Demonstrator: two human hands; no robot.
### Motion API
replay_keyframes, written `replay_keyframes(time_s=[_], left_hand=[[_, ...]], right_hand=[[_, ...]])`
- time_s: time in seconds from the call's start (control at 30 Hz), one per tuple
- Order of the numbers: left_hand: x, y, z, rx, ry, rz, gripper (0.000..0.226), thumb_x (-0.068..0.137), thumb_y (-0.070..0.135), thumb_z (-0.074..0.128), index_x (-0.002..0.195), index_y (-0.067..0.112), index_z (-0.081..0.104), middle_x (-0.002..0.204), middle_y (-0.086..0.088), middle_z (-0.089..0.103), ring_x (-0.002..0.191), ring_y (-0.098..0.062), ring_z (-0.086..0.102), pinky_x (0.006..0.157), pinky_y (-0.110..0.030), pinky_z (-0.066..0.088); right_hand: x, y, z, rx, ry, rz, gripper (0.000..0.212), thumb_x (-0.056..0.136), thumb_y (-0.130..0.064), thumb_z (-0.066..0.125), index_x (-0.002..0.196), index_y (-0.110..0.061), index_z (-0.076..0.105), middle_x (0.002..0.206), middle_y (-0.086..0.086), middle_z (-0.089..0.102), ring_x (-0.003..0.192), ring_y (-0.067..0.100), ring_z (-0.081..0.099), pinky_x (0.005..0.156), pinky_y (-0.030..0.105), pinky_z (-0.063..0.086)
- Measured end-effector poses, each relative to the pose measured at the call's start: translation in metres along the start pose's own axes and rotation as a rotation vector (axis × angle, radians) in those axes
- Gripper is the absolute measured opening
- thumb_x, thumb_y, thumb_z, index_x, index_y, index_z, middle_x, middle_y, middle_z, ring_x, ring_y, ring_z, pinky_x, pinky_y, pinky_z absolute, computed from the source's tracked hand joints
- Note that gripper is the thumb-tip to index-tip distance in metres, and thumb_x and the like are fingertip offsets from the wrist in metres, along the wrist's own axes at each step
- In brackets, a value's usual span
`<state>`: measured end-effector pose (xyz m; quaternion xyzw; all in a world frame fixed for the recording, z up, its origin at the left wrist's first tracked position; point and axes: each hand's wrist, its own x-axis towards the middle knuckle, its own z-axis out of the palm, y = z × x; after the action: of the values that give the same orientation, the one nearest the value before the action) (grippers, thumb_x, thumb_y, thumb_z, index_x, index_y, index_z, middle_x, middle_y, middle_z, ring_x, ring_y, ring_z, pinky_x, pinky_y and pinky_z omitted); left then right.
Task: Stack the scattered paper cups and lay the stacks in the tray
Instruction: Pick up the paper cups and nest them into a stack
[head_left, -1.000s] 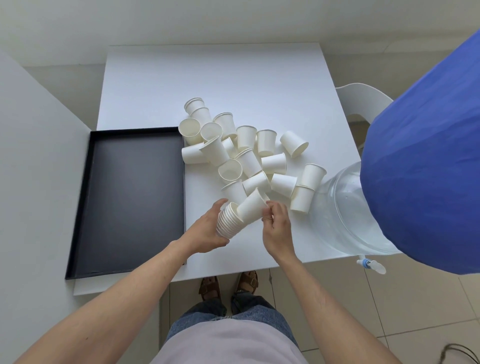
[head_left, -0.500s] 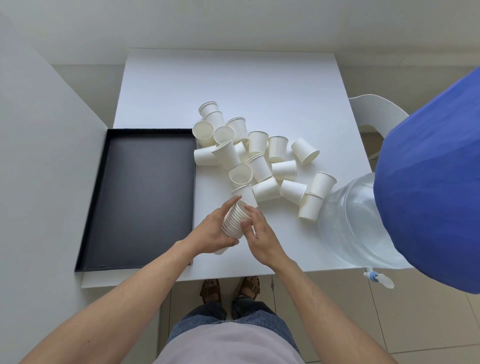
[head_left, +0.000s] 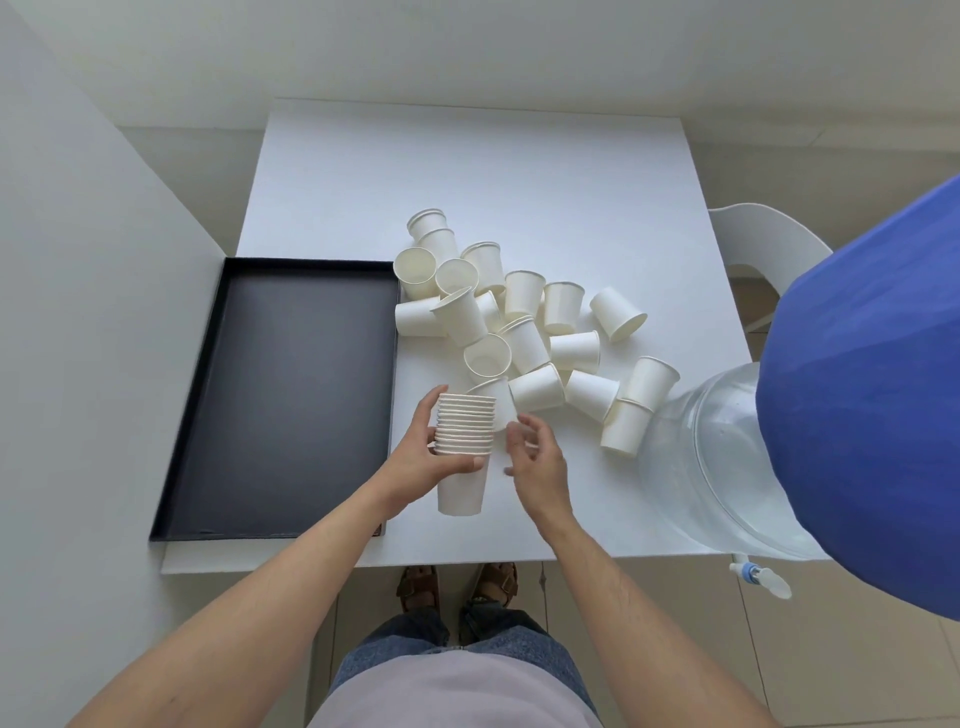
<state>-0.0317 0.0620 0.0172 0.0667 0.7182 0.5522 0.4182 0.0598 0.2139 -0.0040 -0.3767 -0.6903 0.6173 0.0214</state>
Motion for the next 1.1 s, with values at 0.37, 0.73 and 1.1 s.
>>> replay_keyframes(time_s=[0.37, 0.73, 1.1], left_hand=[[-0.015, -0.022, -0.026, 0.021, 0.128, -0.056, 0.102, 0.07, 0.026, 0.086, 0.132, 0.069, 0.019, 0.123, 0.004, 0.056, 0.106, -0.013, 0.063, 0.087, -0.023, 0.049], [-0.019, -0.019, -0.024, 0.053, 0.156, -0.035, 0.105, 0.07, 0.026, 0.086, 0.138, 0.065, 0.015, 0.127, 0.004, 0.054, 0.11, -0.016, 0.061, 0.098, -0.036, 0.049], [-0.019, -0.02, -0.015, 0.061, 0.142, -0.047, 0.107, 0.071, 0.025, 0.086, 0.143, 0.059, 0.014, 0.129, 0.007, 0.054, 0.112, -0.015, 0.061, 0.099, -0.036, 0.049]], right_hand=[[0.069, -0.028, 0.017, -1.149, -0.174, -0.295, 0.053, 0.095, -0.035, 0.056, 0.143, -0.034, 0.033, 0.135, 0.012, 0.039, 0.118, 0.034, 0.047, 0.077, 0.042, 0.046], [0.054, -0.018, 0.016, -1.203, -0.112, -0.414, 0.057, 0.084, -0.023, 0.058, 0.137, -0.021, 0.038, 0.112, 0.01, 0.055, 0.099, 0.033, 0.054, 0.077, 0.041, 0.044], [0.047, -0.001, 0.009, -1.214, -0.168, -0.416, 0.053, 0.088, -0.026, 0.059, 0.136, -0.019, 0.037, 0.128, 0.012, 0.043, 0.106, 0.033, 0.052, 0.07, 0.041, 0.051]])
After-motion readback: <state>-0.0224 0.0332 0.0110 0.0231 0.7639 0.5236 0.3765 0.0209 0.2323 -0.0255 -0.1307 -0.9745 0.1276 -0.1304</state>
